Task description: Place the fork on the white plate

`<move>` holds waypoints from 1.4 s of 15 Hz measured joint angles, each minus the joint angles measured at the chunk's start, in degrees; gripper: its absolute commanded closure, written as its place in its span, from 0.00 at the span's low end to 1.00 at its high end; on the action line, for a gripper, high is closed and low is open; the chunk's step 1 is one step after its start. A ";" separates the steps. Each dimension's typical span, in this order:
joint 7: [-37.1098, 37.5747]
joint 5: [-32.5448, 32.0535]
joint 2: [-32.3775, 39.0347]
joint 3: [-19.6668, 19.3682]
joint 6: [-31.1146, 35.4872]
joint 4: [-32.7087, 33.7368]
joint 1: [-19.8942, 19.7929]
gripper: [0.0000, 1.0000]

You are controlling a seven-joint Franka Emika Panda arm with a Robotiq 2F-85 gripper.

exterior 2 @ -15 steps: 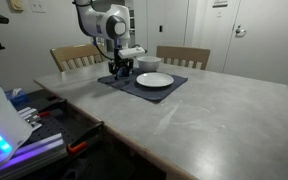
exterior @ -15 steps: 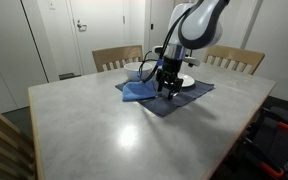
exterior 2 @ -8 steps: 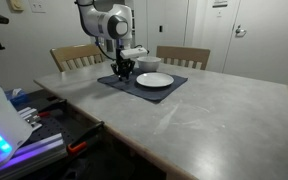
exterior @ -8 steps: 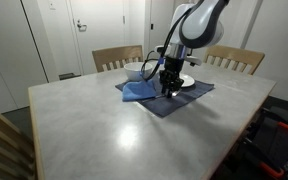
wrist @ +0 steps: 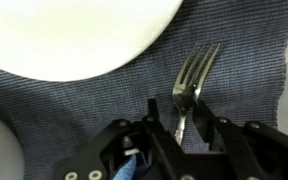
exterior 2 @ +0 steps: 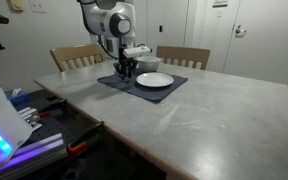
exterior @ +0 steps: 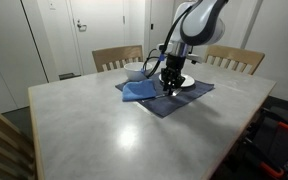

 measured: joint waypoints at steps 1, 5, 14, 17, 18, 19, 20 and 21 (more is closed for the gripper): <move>-0.09 0.14 0.00 0.11 0.00 0.00 0.00 0.58; -0.12 0.30 0.00 0.64 0.00 0.00 0.06 0.53; -0.13 1.05 0.34 2.17 0.01 -0.41 0.25 0.76; -0.13 1.25 0.34 2.29 0.02 -0.68 0.24 0.76; -0.13 1.27 0.34 2.29 0.03 -0.79 0.25 0.78; -0.13 1.29 0.34 2.29 0.03 -0.89 0.24 0.75; -0.13 1.30 0.34 2.29 0.03 -0.98 0.25 0.71; -0.13 1.32 0.34 2.29 0.03 -1.08 0.24 0.71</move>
